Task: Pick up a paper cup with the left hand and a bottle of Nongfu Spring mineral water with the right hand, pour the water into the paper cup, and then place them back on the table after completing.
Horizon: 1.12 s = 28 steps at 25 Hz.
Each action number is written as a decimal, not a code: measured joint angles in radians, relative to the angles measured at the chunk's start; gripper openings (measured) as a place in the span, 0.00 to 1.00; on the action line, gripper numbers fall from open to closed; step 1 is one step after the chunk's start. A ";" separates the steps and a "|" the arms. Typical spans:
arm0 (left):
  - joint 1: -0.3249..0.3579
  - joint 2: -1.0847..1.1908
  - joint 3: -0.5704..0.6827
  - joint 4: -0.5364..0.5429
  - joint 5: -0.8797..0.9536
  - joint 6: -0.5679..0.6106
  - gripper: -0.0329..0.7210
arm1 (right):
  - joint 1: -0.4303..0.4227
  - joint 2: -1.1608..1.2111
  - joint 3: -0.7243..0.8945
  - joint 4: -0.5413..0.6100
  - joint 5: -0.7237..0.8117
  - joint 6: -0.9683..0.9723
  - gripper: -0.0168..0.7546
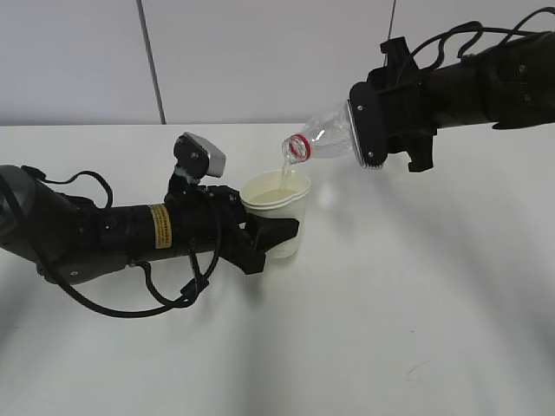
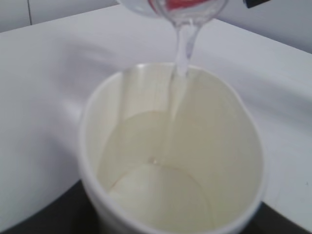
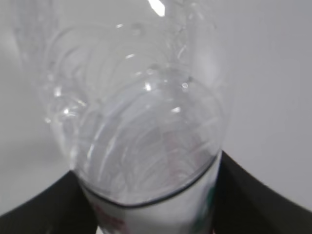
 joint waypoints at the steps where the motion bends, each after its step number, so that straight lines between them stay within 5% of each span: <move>1: 0.000 0.000 0.000 0.000 0.000 0.000 0.54 | 0.000 0.000 0.000 0.000 0.000 0.009 0.59; 17: 0.000 0.000 0.000 -0.011 0.001 0.000 0.54 | 0.000 0.000 0.000 -0.001 -0.006 0.154 0.59; 28: 0.000 0.000 0.000 -0.042 0.003 0.000 0.54 | 0.000 0.000 0.000 -0.001 -0.011 0.466 0.59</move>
